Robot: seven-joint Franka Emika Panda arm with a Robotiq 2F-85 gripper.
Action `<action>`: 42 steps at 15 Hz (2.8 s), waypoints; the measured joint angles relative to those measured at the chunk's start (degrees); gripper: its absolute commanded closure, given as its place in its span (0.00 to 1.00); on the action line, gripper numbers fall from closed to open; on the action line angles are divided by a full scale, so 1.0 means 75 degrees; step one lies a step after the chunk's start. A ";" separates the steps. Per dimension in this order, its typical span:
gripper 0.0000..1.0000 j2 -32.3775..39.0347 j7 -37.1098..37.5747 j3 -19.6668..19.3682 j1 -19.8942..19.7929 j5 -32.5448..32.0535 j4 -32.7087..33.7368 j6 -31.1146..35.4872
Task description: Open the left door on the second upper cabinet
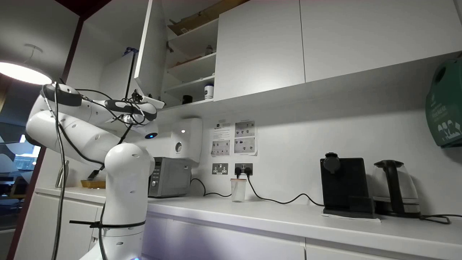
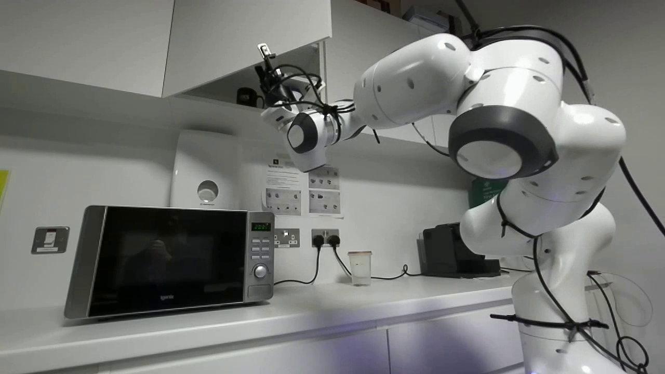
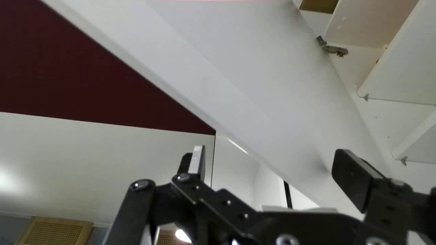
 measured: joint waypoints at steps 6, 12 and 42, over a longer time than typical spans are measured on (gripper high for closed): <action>0.00 -0.0622 0.0526 -0.0076 -0.0789 0.0000 0.0421 -0.0340; 0.00 -0.1213 0.0712 -0.0102 -0.0894 0.0001 0.0420 -0.0838; 0.00 -0.1350 0.1935 -0.1147 -0.2337 0.0026 0.2178 0.0425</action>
